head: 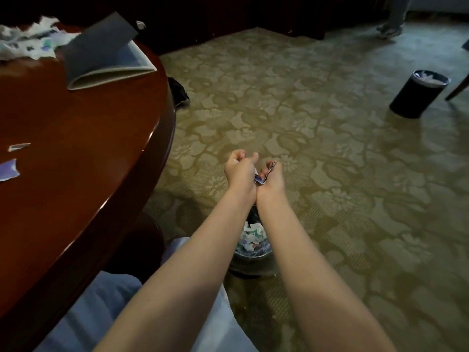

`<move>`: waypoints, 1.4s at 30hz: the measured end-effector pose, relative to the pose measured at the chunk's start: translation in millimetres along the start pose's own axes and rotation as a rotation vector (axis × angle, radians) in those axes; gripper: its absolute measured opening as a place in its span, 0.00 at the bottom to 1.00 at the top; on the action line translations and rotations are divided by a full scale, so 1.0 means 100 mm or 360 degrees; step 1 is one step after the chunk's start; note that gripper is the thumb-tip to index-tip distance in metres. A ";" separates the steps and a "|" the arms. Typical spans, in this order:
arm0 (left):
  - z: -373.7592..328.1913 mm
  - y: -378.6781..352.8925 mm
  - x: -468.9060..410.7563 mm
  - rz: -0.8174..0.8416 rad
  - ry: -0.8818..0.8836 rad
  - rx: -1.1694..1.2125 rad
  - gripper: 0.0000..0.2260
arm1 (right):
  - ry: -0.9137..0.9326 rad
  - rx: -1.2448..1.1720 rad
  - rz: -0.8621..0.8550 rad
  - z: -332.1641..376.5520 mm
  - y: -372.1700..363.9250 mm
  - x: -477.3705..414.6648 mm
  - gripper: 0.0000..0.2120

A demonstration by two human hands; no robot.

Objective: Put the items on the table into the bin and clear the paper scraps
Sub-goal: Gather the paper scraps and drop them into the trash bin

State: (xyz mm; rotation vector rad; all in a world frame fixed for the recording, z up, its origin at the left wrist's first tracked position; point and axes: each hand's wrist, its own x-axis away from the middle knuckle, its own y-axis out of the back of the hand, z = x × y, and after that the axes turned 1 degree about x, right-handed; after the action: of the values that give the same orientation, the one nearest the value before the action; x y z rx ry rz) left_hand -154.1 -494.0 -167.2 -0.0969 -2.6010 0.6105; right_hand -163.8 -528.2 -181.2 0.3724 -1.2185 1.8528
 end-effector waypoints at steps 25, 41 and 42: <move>1.17 0.47 -0.92 -0.0411 0.0756 -0.0571 0.08 | -0.0555 0.0310 -0.0517 -0.75 0.90 -1.22 0.19; 1.31 0.69 -1.14 -0.0398 0.1018 -0.0487 0.12 | -0.0894 0.0121 -0.0684 -0.74 1.00 -1.44 0.22; 1.32 0.71 -1.15 -0.0389 0.1026 -0.0500 0.12 | -0.0896 0.0141 -0.0727 -0.74 1.01 -1.45 0.22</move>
State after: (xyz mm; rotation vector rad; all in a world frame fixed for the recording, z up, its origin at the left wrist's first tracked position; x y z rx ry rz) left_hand -114.5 -503.0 -351.0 -0.0606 -2.0126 0.0537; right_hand -144.7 -551.6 -370.4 1.1786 -1.2728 1.4429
